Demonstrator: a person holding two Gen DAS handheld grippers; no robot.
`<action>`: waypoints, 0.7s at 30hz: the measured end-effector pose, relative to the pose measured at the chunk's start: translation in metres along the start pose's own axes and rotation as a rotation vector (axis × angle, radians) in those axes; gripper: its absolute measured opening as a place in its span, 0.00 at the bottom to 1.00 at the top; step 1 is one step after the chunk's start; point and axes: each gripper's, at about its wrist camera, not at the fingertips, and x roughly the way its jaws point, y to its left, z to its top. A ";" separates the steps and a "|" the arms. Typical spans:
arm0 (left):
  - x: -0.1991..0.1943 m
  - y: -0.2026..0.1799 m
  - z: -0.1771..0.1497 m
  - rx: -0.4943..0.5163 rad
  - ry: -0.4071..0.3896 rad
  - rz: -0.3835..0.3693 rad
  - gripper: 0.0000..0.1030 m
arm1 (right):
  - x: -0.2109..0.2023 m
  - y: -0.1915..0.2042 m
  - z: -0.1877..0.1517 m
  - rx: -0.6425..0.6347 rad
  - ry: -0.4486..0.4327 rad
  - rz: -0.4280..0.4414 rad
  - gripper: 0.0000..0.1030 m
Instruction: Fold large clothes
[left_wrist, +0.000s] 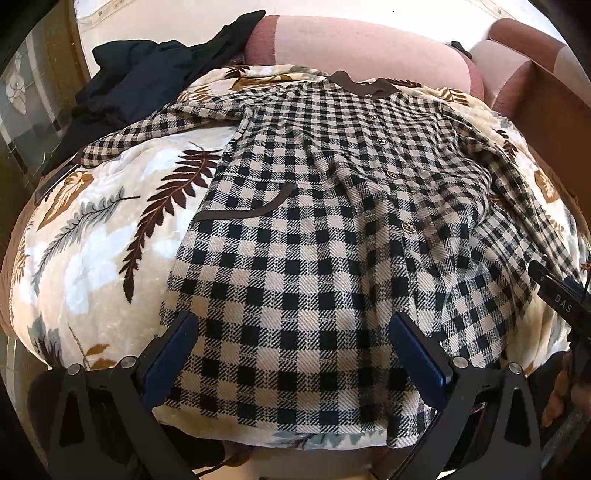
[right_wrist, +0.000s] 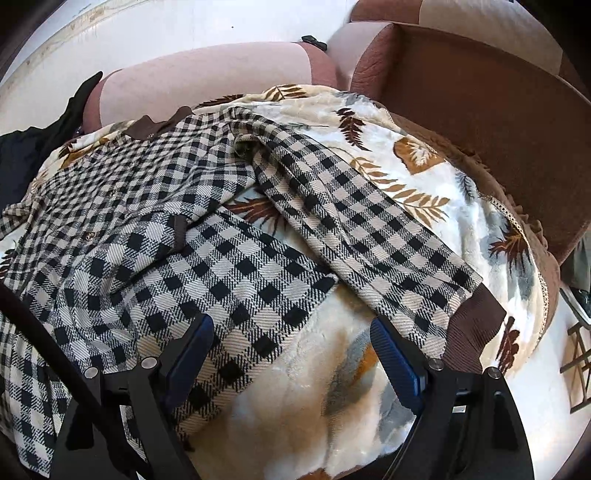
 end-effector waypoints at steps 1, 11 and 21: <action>0.000 0.000 0.000 0.001 0.000 0.000 1.00 | 0.000 0.000 0.000 0.002 0.002 -0.002 0.88; -0.001 -0.001 0.000 0.003 -0.002 -0.001 1.00 | 0.000 -0.002 -0.002 0.007 0.014 -0.035 0.88; -0.006 -0.013 -0.004 0.037 -0.009 -0.005 1.00 | -0.016 0.022 -0.005 -0.074 0.007 -0.088 0.88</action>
